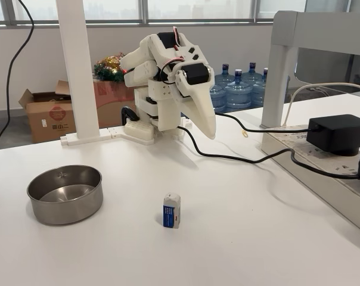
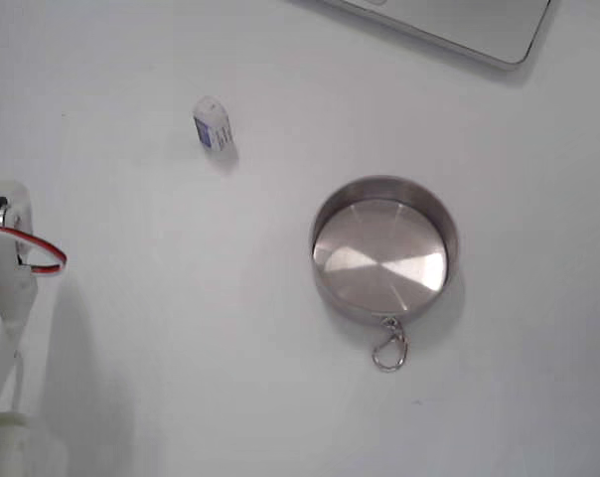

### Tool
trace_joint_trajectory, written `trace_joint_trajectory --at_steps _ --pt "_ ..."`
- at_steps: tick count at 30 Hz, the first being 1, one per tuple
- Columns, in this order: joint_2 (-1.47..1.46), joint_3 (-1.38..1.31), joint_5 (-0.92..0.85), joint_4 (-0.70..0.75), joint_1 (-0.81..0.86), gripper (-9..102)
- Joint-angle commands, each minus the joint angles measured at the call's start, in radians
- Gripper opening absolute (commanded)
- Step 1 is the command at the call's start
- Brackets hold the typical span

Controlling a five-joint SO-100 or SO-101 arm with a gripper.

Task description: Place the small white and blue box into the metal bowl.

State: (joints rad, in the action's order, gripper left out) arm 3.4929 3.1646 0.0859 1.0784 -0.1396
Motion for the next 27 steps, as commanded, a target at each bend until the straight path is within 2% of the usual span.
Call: trace_joint_trajectory --at_steps 1,23,25,27 --pt "0.017 0.043 -0.005 0.008 -0.002 -4" --pt "0.014 0.043 -0.003 0.006 0.029 -4" --pt "0.008 0.048 -0.003 -0.037 0.046 -4" --pt "-0.023 0.049 -0.002 -0.140 0.089 -4"
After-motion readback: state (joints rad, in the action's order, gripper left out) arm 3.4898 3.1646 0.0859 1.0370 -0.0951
